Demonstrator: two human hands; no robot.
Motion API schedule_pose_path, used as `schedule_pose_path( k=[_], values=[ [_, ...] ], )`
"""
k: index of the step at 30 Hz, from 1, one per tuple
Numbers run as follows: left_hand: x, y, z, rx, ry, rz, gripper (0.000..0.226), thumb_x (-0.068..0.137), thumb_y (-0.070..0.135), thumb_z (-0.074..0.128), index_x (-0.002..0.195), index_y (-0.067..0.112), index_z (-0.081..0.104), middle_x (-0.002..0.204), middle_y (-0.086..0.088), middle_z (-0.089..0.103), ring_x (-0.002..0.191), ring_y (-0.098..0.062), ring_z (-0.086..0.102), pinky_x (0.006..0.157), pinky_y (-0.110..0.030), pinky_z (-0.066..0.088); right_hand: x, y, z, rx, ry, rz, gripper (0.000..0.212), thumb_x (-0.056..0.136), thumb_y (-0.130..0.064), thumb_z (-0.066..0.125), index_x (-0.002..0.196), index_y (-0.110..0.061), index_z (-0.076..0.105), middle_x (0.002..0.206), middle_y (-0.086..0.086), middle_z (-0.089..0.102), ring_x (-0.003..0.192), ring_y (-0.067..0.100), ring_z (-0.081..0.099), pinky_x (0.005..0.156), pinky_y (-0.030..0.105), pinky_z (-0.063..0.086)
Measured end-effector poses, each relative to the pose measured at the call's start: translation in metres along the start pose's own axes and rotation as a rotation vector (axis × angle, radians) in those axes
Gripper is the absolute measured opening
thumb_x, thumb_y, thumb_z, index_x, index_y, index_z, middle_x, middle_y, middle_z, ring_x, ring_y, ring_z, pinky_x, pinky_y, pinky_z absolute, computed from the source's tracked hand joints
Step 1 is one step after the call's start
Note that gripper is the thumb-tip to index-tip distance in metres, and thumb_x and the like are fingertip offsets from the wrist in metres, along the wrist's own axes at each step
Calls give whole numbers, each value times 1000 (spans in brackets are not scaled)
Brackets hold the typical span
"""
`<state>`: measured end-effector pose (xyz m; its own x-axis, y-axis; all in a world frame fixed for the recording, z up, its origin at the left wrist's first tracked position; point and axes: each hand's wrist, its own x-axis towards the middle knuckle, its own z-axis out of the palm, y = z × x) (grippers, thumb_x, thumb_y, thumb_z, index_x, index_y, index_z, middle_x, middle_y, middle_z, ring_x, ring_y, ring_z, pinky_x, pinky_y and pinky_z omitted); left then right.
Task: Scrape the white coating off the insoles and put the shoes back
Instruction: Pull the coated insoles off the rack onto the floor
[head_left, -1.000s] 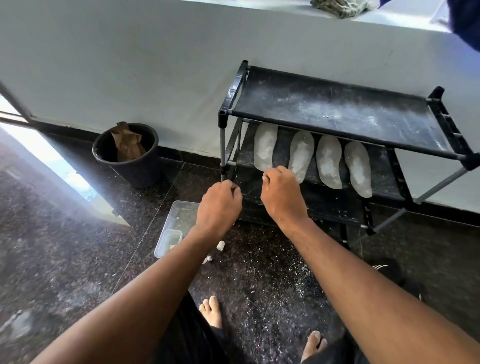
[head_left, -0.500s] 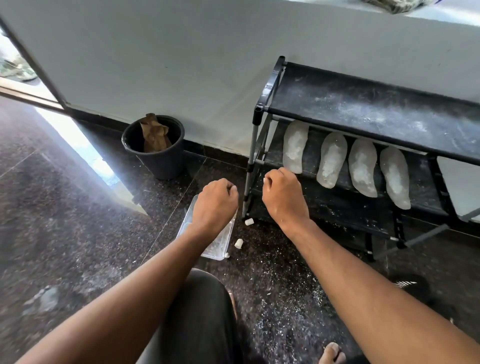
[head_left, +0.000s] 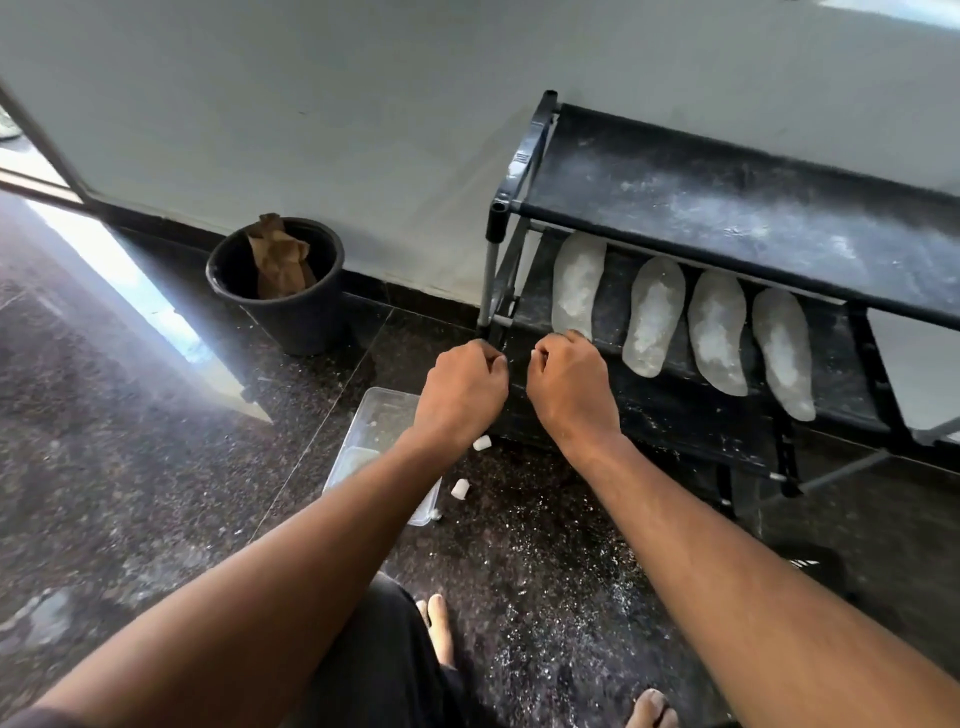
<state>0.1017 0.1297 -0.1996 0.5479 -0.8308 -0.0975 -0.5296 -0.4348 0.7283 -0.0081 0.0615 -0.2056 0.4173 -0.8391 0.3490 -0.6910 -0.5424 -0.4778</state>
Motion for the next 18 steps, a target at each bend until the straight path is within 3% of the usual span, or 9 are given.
schedule_pose_path(
  k=[4, 7, 9, 12, 14, 16, 18],
  values=[
    [16, 28, 21, -44, -52, 27, 25, 104, 31, 55, 108, 15, 74, 96, -5, 73, 90, -26, 67, 82, -39, 56, 13, 23, -12, -18, 23, 35, 21, 97, -11, 54, 88, 0, 69, 88, 10, 63, 77, 21, 60, 67, 28, 50],
    [32, 42, 39, -55, -117, 5, 28, 102, 29, 55, 86, 14, 72, 86, -8, 70, 84, -28, 66, 70, -37, 50, 26, 45, -24, -38, 62, 112, 20, 96, -10, 56, 87, 0, 71, 85, 10, 63, 72, 19, 60, 62, 22, 46],
    [46, 46, 56, -121, -148, -84, 29, 95, 36, 57, 75, 17, 67, 81, -8, 70, 83, -31, 69, 67, -36, 49, 32, 62, -31, -39, 95, 210, 20, 95, -11, 57, 88, 0, 72, 86, 12, 65, 74, 20, 63, 65, 25, 52],
    [67, 48, 85, -285, -111, -311, 41, 84, 53, 59, 84, 15, 76, 87, -11, 76, 82, -33, 73, 82, -42, 62, 37, 91, -41, 16, 145, 476, 22, 94, -15, 58, 82, -1, 70, 80, 12, 67, 69, 21, 64, 61, 33, 58],
    [77, 50, 94, -339, -66, -418, 50, 89, 57, 60, 89, 10, 75, 91, -12, 77, 78, -32, 73, 80, -41, 62, 39, 113, -44, 115, 152, 679, 20, 94, -16, 60, 84, -1, 68, 83, 11, 68, 69, 20, 64, 54, 30, 54],
    [87, 50, 97, -357, -5, -475, 56, 94, 56, 61, 97, 1, 66, 96, -15, 74, 79, -31, 74, 78, -44, 64, 40, 130, -43, 271, 195, 905, 23, 91, -22, 69, 96, 0, 67, 94, 11, 69, 74, 21, 66, 57, 28, 55],
    [93, 52, 102, -418, 30, -530, 44, 99, 51, 62, 99, 7, 55, 90, -12, 69, 72, -25, 73, 68, -38, 64, 41, 142, -40, 417, 220, 1080, 35, 85, -29, 78, 97, 2, 66, 92, 15, 72, 65, 24, 71, 57, 35, 61]
  ],
)
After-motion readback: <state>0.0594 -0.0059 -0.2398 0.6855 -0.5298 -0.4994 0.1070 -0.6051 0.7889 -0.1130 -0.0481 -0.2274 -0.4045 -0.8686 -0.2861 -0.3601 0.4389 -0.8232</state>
